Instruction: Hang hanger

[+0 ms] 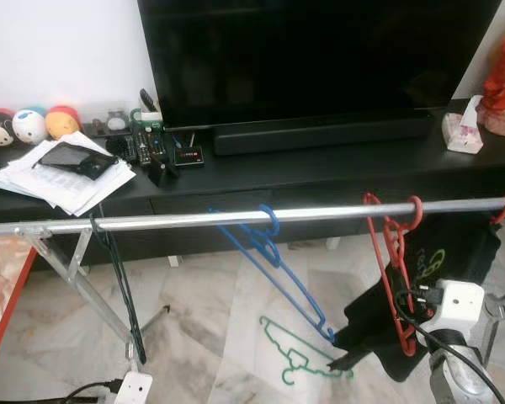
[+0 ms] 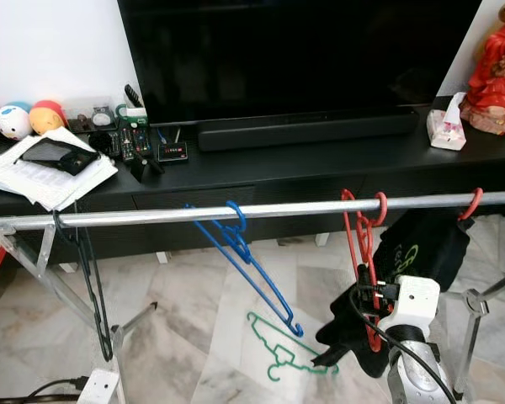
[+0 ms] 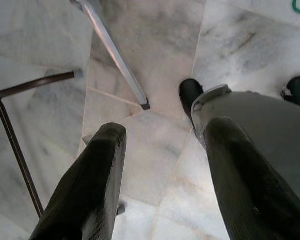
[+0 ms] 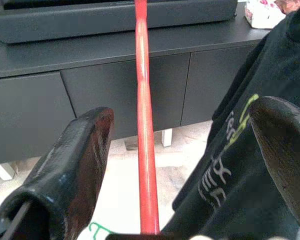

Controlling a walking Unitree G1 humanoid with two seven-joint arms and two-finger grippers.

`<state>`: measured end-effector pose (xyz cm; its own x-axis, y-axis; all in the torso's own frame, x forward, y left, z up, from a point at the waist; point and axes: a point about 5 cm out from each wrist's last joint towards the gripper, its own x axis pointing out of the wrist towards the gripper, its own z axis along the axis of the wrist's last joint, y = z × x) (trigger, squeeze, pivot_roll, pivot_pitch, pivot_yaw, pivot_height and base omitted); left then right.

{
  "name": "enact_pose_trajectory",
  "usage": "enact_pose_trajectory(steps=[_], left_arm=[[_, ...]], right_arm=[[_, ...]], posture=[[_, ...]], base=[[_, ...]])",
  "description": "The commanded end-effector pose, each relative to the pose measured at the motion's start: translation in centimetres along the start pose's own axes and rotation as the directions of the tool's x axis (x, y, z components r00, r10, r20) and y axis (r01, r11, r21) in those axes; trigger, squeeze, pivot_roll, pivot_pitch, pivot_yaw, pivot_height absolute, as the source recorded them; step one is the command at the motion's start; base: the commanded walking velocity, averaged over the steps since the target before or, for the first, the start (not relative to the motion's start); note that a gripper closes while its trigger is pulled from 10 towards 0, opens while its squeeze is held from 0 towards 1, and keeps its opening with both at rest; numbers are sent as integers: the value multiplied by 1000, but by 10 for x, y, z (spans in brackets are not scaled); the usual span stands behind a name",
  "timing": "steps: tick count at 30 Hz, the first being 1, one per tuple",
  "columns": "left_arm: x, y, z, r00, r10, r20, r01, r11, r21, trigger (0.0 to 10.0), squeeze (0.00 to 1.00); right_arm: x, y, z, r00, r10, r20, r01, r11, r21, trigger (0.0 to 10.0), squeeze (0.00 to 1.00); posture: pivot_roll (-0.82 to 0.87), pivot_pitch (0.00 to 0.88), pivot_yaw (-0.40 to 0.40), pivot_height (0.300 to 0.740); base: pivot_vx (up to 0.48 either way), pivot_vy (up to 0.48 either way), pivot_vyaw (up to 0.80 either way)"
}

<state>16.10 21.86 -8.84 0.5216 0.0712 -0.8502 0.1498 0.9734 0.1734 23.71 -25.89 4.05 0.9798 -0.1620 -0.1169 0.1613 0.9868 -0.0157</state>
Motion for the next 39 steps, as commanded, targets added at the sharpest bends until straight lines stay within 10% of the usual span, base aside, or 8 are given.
enact_pose_trajectory(steps=[1, 22, 39], left_arm=[[-2, 2, -10, 999, -5, -37, 5, 1000, 14, 10000, 0], [-2, 3, -9, 999, -6, -34, 6, 1000, 10, 10000, 0], [-1, 2, -7, 1000, -5, -29, 5, 1000, 1, 10000, 0]], right_arm=[[-1, 2, -5, 1000, -5, -16, 5, 1000, 5, 10000, 0], [3, 3, -10, 999, -17, -35, 17, 1000, 12, 10000, 0], [-20, 8, -91, 866, -18, -499, 45, 998, 41, 10000, 0]], posture=[[-78, 0, -16, 740], [-77, 18, -17, 740], [-74, 36, -17, 740]], base=[[-289, 0, 0], [-328, 0, 0], [-333, 0, 0]])
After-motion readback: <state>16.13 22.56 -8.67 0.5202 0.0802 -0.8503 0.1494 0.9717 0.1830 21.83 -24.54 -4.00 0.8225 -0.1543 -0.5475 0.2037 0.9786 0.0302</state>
